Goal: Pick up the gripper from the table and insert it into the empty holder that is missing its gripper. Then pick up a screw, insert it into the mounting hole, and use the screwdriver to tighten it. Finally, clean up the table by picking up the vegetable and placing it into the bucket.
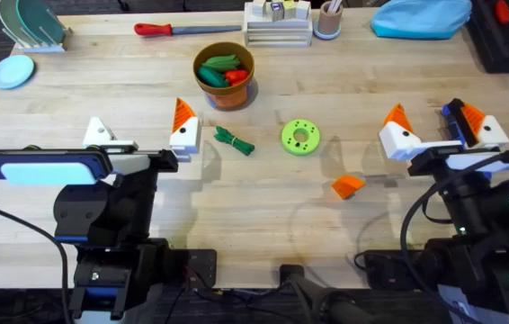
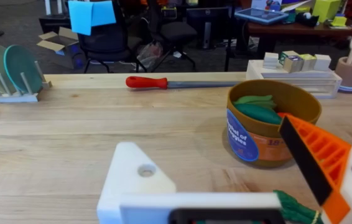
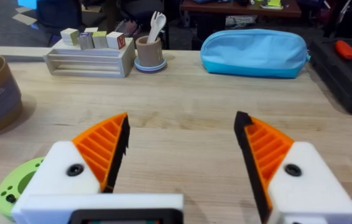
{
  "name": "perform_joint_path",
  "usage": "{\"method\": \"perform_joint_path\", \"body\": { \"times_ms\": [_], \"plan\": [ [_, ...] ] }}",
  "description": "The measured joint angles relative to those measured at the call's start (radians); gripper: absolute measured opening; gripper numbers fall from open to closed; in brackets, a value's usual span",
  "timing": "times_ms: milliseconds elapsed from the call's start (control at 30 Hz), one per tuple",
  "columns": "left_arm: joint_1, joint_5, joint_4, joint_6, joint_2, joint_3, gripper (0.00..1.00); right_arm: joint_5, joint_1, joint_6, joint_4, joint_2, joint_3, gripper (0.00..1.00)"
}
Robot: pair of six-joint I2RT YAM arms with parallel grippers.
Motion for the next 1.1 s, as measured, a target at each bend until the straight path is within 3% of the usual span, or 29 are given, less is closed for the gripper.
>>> {"method": "perform_joint_path", "body": {
  "times_ms": [533, 667, 767, 867, 1100],
  "plan": [
    [0.000, 0.005, -0.001, 0.000, 0.000, 0.000, 0.992, 0.000, 0.000, 0.012, -0.003, 0.000, 0.001, 0.993],
    [0.000, 0.034, -0.130, 0.001, 0.001, 0.036, 0.992, 0.000, 0.000, 0.023, -0.027, 0.001, 0.014, 0.992],
    [0.000, 0.044, -0.274, 0.003, 0.023, 0.149, 0.992, 0.003, 0.000, 0.026, -0.141, 0.022, 0.096, 0.992],
    [0.000, 0.044, -0.394, 0.004, 0.080, 0.320, 0.990, 0.015, 0.000, 0.029, -0.319, 0.072, 0.251, 0.991],
    [0.000, 0.044, -0.750, 0.014, 0.380, 0.734, 0.991, 0.024, 0.000, 0.030, -0.649, 0.272, 0.623, 0.992]
  ]
}}
